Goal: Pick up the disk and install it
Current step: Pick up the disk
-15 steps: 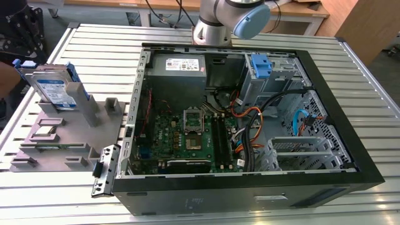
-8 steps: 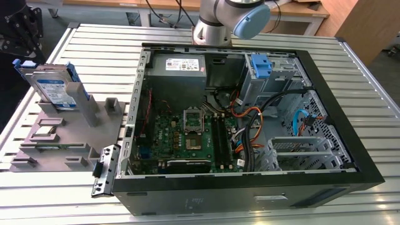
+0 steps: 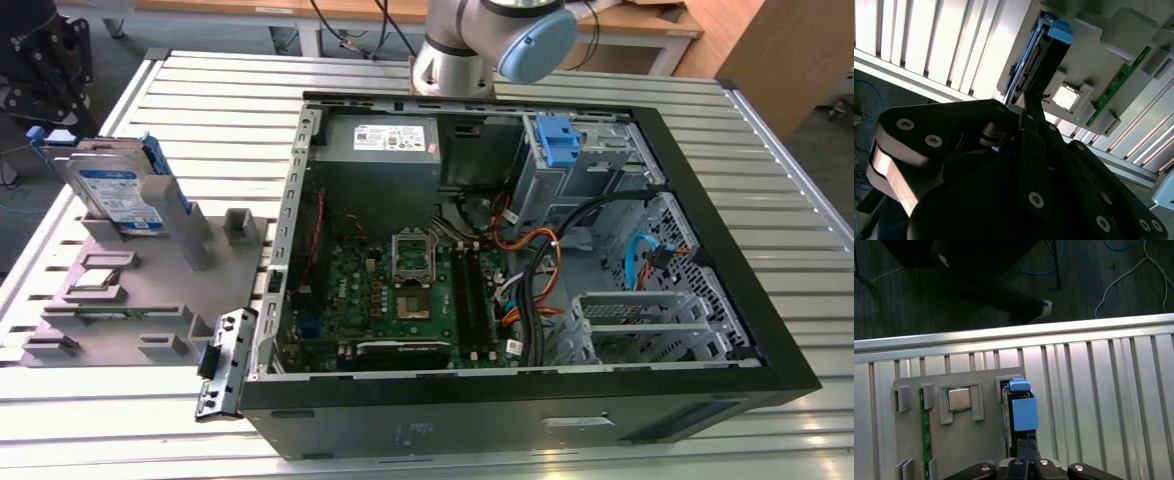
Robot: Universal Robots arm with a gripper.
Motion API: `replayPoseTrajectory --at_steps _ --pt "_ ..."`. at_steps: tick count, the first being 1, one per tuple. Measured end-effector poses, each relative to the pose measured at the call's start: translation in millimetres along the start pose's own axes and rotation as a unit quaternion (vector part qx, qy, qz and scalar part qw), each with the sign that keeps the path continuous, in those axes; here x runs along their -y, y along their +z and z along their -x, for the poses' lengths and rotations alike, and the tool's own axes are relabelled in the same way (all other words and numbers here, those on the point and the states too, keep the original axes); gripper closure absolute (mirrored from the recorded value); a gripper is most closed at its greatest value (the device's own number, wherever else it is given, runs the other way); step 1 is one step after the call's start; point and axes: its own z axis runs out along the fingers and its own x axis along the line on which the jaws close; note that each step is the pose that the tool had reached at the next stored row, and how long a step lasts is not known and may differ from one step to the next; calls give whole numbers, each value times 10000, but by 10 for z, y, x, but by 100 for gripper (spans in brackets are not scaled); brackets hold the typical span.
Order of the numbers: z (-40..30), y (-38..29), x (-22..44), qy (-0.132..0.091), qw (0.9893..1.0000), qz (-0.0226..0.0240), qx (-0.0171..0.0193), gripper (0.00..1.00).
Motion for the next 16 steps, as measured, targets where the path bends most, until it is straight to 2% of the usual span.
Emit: replayPoseTrajectory --at_steps 13,16 --pt "-35 -2 17 1 10000 -2 1 89" --pt "-35 -1 38 0 10000 -1 1 89"
